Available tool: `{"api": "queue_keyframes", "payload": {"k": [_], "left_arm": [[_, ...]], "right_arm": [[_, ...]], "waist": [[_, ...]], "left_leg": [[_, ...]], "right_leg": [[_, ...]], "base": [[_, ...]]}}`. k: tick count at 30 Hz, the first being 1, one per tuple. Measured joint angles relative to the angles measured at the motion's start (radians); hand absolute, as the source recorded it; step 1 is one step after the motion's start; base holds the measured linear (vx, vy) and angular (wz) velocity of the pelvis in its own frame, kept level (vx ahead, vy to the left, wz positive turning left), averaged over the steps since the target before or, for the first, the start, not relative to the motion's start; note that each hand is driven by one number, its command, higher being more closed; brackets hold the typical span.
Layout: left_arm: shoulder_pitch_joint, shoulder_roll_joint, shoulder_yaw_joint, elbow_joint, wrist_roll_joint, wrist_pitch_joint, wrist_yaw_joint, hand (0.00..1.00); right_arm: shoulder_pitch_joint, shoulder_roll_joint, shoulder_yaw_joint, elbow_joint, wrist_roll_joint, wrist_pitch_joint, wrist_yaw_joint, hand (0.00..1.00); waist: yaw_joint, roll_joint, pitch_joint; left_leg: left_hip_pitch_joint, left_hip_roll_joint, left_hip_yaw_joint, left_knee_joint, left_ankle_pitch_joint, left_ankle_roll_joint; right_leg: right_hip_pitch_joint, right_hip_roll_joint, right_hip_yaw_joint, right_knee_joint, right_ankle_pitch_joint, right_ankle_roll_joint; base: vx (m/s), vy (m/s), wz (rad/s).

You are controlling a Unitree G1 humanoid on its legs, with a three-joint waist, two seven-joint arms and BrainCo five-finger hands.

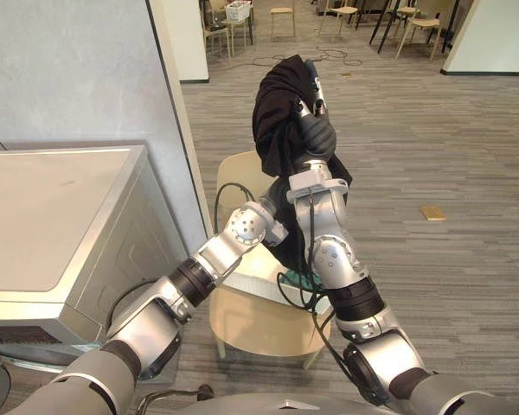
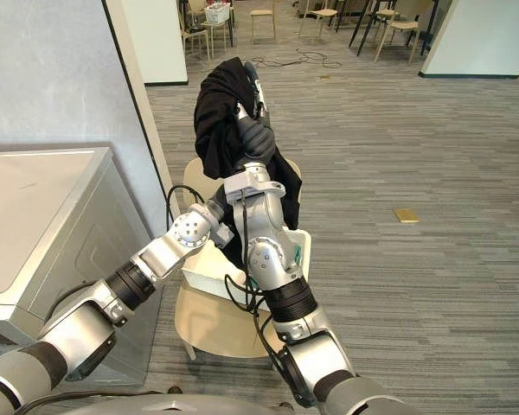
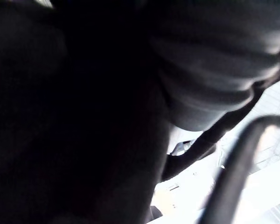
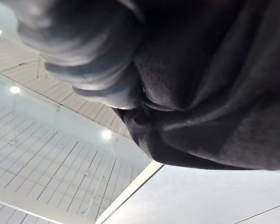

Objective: Pick up the laundry basket with both hands and put the clothes into the washing machine.

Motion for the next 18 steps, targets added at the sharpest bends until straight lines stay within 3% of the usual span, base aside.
{"api": "queue_keyframes", "payload": {"k": [10, 11, 15, 18], "left_arm": [[0.034, -0.027, 0.057, -0.045, -0.079, 0.0, 0.026, 1.0], [0.057, -0.03, 0.076, -0.045, -0.098, 0.0, 0.027, 1.0], [0.121, -0.009, 0.165, -0.045, -0.157, 0.003, 0.054, 1.0], [0.203, 0.028, 0.263, -0.122, -0.213, 0.001, 0.073, 1.0]], "right_arm": [[0.066, 0.015, 0.011, -0.025, 0.0, -0.014, 0.007, 1.0], [0.11, 0.013, 0.014, -0.053, -0.002, -0.013, 0.012, 0.0], [0.28, -0.018, 0.013, -0.094, -0.007, -0.003, 0.056, 0.0], [0.455, -0.091, -0.008, -0.156, -0.007, 0.04, 0.098, 0.0]], "waist": [[-0.001, 0.0, -0.001], [-0.001, 0.0, -0.001], [-0.006, 0.0, -0.001], [-0.01, -0.002, -0.001]], "left_leg": [[0.0, 0.0, -0.005, -0.001, 0.007, 0.006], [0.0, 0.0, -0.005, -0.001, 0.007, 0.006], [0.0, 0.0, -0.002, -0.001, 0.007, 0.006], [-0.001, 0.0, 0.001, -0.001, 0.007, 0.006]], "right_leg": [[-0.006, -0.003, -0.002, 0.023, -0.018, 0.002], [-0.007, -0.003, -0.002, 0.023, -0.018, 0.002], [-0.009, -0.003, 0.002, 0.024, -0.018, 0.002], [-0.012, -0.003, 0.004, 0.023, -0.018, 0.001]], "base": [[-0.01, 0.0, 0.01], [0.0, 0.0, 0.0], [0.0, -0.001, -0.01], [0.0, -0.004, -0.02]]}}
